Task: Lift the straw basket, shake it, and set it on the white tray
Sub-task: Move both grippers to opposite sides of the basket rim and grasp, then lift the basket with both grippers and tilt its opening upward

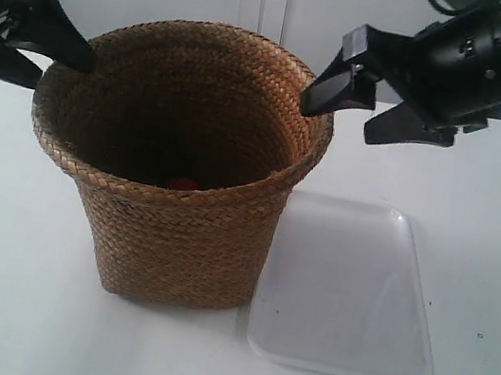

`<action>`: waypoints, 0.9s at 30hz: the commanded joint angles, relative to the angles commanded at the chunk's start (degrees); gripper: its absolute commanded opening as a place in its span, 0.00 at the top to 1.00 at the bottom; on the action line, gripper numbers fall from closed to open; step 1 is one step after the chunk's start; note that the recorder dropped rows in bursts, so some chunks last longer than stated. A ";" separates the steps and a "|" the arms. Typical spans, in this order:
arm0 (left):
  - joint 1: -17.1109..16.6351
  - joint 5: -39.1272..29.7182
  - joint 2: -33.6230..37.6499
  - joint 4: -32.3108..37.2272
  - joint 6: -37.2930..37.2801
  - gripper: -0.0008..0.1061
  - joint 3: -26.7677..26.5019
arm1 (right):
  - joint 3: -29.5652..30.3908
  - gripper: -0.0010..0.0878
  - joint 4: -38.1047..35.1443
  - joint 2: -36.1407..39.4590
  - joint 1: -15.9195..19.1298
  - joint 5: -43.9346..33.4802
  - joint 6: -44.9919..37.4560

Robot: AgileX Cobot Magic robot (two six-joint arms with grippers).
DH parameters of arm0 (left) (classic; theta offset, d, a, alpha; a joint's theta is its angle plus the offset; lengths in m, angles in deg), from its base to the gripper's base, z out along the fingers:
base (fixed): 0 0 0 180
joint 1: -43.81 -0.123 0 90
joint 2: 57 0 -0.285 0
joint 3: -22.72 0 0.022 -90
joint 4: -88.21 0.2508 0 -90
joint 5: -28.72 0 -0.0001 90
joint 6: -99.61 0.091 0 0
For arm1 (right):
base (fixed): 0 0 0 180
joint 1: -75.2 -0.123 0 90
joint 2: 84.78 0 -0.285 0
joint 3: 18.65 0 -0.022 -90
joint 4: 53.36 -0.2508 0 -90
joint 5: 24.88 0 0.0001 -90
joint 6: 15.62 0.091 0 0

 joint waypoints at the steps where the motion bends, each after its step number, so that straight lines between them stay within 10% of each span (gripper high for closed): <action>1: 0.38 0.59 0.94 0.25 0.00 0.22 0.00 | 0.00 0.10 0.39 1.34 -0.28 0.74 0.12; 8: 2.48 1.03 5.42 4.83 0.00 0.30 0.00 | 0.00 0.39 -0.63 6.07 -0.70 2.71 2.02; 13: 2.48 0.92 5.77 1.67 -0.68 0.82 0.00 | 0.00 0.98 -0.94 6.09 -0.70 2.61 2.22; 14: 2.48 0.81 5.77 0.08 -0.41 0.98 0.00 | 0.00 0.99 -1.17 6.08 -0.70 3.39 1.92; 22: 3.94 5.41 1.95 -3.12 8.20 0.99 0.00 | 0.38 0.99 -2.09 0.39 -1.20 9.29 -2.02; 27: 11.49 15.45 -4.46 1.88 8.44 0.99 2.14 | 5.05 0.99 -1.44 -6.56 -6.26 18.06 -7.71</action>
